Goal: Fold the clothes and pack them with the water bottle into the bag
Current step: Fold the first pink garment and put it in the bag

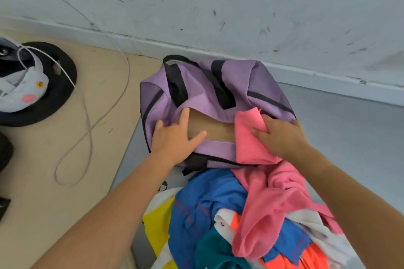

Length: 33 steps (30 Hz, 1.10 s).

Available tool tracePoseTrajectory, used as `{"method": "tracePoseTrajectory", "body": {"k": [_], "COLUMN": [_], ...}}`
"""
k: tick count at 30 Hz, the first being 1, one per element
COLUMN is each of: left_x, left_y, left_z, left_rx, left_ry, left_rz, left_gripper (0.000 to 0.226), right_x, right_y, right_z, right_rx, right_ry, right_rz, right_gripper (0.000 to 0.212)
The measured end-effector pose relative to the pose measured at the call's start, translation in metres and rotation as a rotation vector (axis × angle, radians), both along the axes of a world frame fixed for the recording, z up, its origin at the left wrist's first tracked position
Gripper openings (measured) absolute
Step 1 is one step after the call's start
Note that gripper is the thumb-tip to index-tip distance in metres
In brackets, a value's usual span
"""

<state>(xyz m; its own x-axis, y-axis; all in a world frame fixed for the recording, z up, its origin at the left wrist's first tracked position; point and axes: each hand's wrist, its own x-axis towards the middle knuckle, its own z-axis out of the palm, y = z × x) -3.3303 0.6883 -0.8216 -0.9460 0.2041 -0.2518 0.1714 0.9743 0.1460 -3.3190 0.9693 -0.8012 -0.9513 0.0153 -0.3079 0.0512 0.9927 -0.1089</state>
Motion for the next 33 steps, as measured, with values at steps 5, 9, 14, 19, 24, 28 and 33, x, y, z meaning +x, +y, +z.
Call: {"method": "tracePoseTrajectory", "body": {"k": [5, 9, 14, 19, 24, 28, 33], "left_x": [-0.015, -0.018, -0.012, -0.011, -0.017, -0.015, 0.02], "left_y": [0.018, 0.048, 0.075, 0.069, 0.069, 0.075, 0.078], "left_z": [0.061, 0.106, 0.106, 0.083, 0.074, 0.064, 0.042], "left_rx": [0.154, 0.275, 0.23, 0.218, 0.189, 0.299, 0.278], "left_ry": [0.168, 0.297, 0.08, -0.252, -0.45, -0.394, -0.291], "left_rz": [-0.031, -0.141, -0.206, -0.123, -0.17, -0.187, -0.141], "left_gripper": [0.08, 0.083, 0.07, 0.061, 0.048, 0.043, 0.064], "right_x": [0.001, 0.022, 0.041, 0.044, 0.046, 0.05, 0.075], "right_y": [0.026, 0.051, 0.064, 0.064, 0.057, 0.057, 0.067], "right_z": [0.079, 0.134, 0.138, 0.121, 0.116, 0.107, 0.074], "right_rx": [-0.134, 0.044, 0.069, -0.136, -0.297, -0.42, -0.45], "right_ry": [0.308, 0.265, 0.029, 0.074, 0.178, 0.141, -0.125], "right_rz": [-0.158, -0.237, -0.235, -0.338, -0.3, -0.319, -0.35], "right_gripper": [0.038, 0.037, 0.039, 0.037, 0.031, 0.025, 0.031]}}
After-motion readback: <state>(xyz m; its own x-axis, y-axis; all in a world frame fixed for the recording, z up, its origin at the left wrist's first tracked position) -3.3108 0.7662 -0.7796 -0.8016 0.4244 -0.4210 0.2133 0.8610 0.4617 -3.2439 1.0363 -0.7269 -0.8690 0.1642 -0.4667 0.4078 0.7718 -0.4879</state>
